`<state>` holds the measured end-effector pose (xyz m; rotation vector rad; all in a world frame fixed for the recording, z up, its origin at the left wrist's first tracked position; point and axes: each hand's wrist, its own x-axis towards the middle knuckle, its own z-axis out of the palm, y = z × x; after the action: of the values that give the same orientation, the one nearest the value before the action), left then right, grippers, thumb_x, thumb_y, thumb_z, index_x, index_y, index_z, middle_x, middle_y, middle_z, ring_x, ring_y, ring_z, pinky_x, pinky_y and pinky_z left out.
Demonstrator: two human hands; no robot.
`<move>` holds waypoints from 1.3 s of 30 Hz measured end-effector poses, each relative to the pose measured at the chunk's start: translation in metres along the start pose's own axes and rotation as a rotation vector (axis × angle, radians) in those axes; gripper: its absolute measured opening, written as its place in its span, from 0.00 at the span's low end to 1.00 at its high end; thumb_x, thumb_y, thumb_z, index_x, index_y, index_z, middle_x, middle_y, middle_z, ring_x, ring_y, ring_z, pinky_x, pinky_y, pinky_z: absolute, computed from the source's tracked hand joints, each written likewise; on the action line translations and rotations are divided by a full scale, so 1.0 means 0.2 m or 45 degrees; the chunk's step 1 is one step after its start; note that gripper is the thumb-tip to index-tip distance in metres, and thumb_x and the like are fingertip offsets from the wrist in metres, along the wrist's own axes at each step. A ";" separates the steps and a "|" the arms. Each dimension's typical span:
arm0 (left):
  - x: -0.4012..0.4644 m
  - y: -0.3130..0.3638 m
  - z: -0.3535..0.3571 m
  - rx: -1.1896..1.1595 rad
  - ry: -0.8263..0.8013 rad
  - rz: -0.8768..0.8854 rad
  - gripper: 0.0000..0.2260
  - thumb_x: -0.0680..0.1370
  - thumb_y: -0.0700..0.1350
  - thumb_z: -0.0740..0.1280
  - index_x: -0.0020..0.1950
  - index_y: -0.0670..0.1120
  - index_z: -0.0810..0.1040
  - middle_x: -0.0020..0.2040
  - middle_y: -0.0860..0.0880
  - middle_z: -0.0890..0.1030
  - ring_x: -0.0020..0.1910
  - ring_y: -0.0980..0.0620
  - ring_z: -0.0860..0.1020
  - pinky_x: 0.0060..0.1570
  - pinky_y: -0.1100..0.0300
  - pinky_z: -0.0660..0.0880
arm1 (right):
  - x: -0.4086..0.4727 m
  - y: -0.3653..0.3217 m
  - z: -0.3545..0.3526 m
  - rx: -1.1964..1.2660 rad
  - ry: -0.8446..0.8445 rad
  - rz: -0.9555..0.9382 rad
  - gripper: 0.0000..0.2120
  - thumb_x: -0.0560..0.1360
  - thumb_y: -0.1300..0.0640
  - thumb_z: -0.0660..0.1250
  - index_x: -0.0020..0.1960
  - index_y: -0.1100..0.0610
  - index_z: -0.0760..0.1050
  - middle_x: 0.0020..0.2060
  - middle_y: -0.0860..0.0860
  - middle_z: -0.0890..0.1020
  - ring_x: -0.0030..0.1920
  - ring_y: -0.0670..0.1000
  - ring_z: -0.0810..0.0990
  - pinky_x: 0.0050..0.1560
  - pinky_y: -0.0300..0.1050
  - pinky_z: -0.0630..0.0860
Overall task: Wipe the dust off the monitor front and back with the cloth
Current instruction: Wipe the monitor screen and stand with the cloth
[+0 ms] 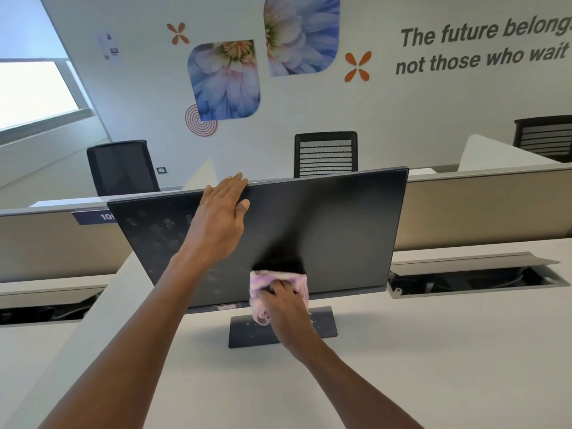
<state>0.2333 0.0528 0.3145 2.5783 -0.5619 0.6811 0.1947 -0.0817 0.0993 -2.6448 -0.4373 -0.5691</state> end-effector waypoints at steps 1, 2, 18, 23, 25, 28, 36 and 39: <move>0.00 0.00 0.00 -0.003 -0.001 0.003 0.21 0.84 0.47 0.56 0.78 0.49 0.63 0.78 0.52 0.62 0.78 0.54 0.56 0.77 0.56 0.46 | -0.03 0.03 0.02 0.004 -0.038 0.042 0.24 0.63 0.59 0.79 0.58 0.53 0.79 0.55 0.51 0.81 0.56 0.54 0.80 0.50 0.50 0.81; -0.01 0.00 0.00 -0.005 -0.003 0.003 0.21 0.84 0.47 0.56 0.78 0.49 0.63 0.78 0.52 0.62 0.78 0.54 0.56 0.77 0.56 0.46 | -0.06 0.05 0.03 0.015 -0.041 0.081 0.24 0.62 0.59 0.80 0.57 0.53 0.80 0.54 0.51 0.82 0.55 0.54 0.81 0.50 0.50 0.81; 0.00 0.01 0.00 -0.012 -0.001 -0.001 0.21 0.84 0.46 0.56 0.78 0.48 0.63 0.78 0.51 0.62 0.78 0.53 0.56 0.77 0.55 0.45 | -0.11 0.16 -0.01 0.050 0.115 0.191 0.24 0.59 0.58 0.83 0.54 0.53 0.82 0.50 0.50 0.83 0.51 0.52 0.81 0.47 0.46 0.81; 0.00 0.02 0.02 -0.005 0.016 -0.005 0.21 0.84 0.47 0.56 0.78 0.48 0.63 0.78 0.51 0.62 0.78 0.53 0.56 0.76 0.56 0.44 | 0.02 0.03 -0.08 0.061 0.145 -0.050 0.21 0.67 0.61 0.75 0.59 0.55 0.79 0.54 0.53 0.81 0.53 0.53 0.79 0.50 0.47 0.80; 0.00 0.01 0.01 -0.001 0.011 -0.007 0.21 0.84 0.47 0.56 0.78 0.48 0.63 0.78 0.51 0.62 0.78 0.53 0.56 0.76 0.56 0.44 | 0.01 -0.01 -0.06 0.037 -0.008 -0.066 0.22 0.66 0.60 0.76 0.60 0.55 0.78 0.57 0.53 0.81 0.55 0.55 0.78 0.51 0.49 0.79; -0.01 0.01 0.00 0.005 0.005 -0.006 0.21 0.84 0.47 0.56 0.78 0.49 0.63 0.78 0.51 0.61 0.78 0.54 0.55 0.76 0.57 0.44 | -0.06 0.06 0.00 -0.004 -0.174 -0.003 0.21 0.68 0.62 0.74 0.60 0.56 0.78 0.57 0.54 0.81 0.55 0.57 0.79 0.52 0.52 0.79; -0.01 0.03 -0.01 0.008 -0.005 -0.019 0.21 0.84 0.47 0.56 0.78 0.48 0.62 0.78 0.51 0.61 0.78 0.53 0.55 0.75 0.57 0.44 | -0.14 0.34 -0.10 0.084 0.015 0.210 0.12 0.71 0.57 0.61 0.49 0.53 0.82 0.46 0.46 0.84 0.52 0.47 0.81 0.58 0.38 0.71; -0.01 0.03 -0.01 0.004 -0.006 -0.015 0.21 0.84 0.47 0.56 0.78 0.48 0.62 0.78 0.51 0.61 0.78 0.53 0.56 0.76 0.57 0.44 | -0.20 0.45 -0.19 0.022 -0.083 0.287 0.14 0.73 0.62 0.64 0.56 0.54 0.80 0.54 0.51 0.81 0.57 0.55 0.77 0.53 0.39 0.62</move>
<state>0.2273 0.0496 0.3173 2.5845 -0.5470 0.6726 0.1820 -0.1852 0.0851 -2.6547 -0.1577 -0.4071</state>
